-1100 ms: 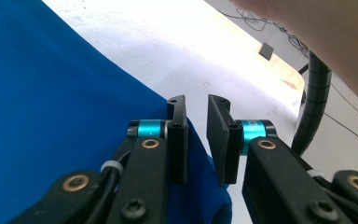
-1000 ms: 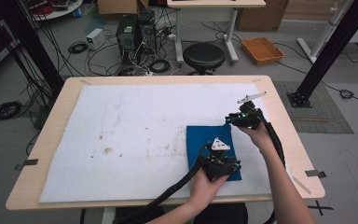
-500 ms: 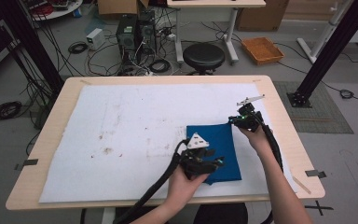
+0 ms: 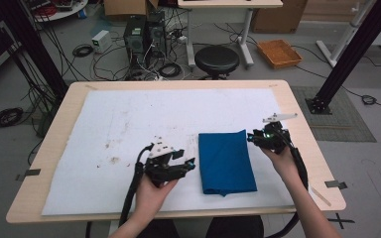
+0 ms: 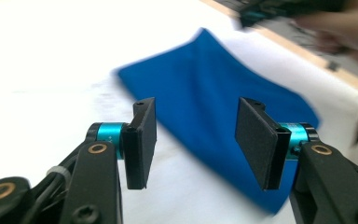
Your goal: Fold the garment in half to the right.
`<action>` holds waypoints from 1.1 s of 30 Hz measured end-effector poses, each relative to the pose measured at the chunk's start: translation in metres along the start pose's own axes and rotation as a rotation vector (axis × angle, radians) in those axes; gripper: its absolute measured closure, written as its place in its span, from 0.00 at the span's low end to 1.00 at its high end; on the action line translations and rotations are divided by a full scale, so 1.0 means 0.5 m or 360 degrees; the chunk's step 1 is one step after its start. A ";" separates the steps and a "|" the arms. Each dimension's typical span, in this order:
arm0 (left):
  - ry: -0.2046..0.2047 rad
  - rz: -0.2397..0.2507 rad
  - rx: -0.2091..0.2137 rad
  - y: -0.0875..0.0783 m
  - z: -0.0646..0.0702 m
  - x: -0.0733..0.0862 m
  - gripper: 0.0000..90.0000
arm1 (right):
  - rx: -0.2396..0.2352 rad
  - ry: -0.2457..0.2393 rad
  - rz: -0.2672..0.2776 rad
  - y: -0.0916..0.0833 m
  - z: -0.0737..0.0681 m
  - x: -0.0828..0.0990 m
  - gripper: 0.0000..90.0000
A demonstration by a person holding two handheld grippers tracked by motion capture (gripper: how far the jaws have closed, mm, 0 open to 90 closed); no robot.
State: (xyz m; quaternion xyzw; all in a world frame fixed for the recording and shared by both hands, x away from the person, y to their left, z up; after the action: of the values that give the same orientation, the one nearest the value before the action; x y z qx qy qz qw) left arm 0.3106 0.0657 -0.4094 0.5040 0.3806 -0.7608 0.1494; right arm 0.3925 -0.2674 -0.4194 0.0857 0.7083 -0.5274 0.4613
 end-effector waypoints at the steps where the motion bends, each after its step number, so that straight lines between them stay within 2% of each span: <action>1: 0.0004 0.0016 -0.0036 -0.015 -0.016 0.002 0.53 | -0.0008 0.0014 0.0007 -0.012 -0.009 0.011 0.71; 4: -0.0029 0.0051 -0.0093 -0.046 -0.050 0.007 0.52 | -0.0087 0.0087 0.0033 -0.060 -0.046 0.066 0.68; 6: -0.0046 0.0078 -0.0144 -0.066 -0.075 0.013 0.52 | -0.0136 0.0134 0.0040 -0.080 -0.067 0.103 0.68; 9: -0.0068 0.0096 -0.0187 -0.083 -0.099 0.022 0.51 | -0.0216 0.0217 0.0027 -0.093 -0.093 0.149 0.67; 12: -0.0075 0.0114 -0.0231 -0.096 -0.114 0.026 0.49 | -0.0234 0.0234 -0.0006 -0.091 -0.108 0.173 0.70; 17: -0.0091 0.0124 -0.0236 -0.104 -0.121 0.028 0.49 | -0.0271 0.0176 -0.0045 -0.085 -0.114 0.186 0.99; 27: -0.0102 0.0120 -0.0247 -0.113 -0.131 0.031 0.49 | -0.0223 0.0197 -0.0033 -0.103 -0.103 0.199 1.00; 33: -0.0109 0.0122 -0.0248 -0.117 -0.131 0.033 0.49 | -0.0201 0.0204 -0.0074 -0.103 -0.098 0.216 1.00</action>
State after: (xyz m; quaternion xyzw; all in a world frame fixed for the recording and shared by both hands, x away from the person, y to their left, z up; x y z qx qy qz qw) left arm 0.3103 0.1549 -0.4121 0.4789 0.4138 -0.7393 0.2300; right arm 0.2732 -0.2885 -0.4642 0.0737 0.7700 -0.4857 0.4072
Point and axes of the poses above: each handheld gripper's, and its own axes: y roughly forward along the jaws, x roughly out of its underside, z roughly to its right, the point moved 4 cm from there along y, roughly forward along the jaws, and after that the axes turned 2 degrees about -y, right-handed, at the moved point
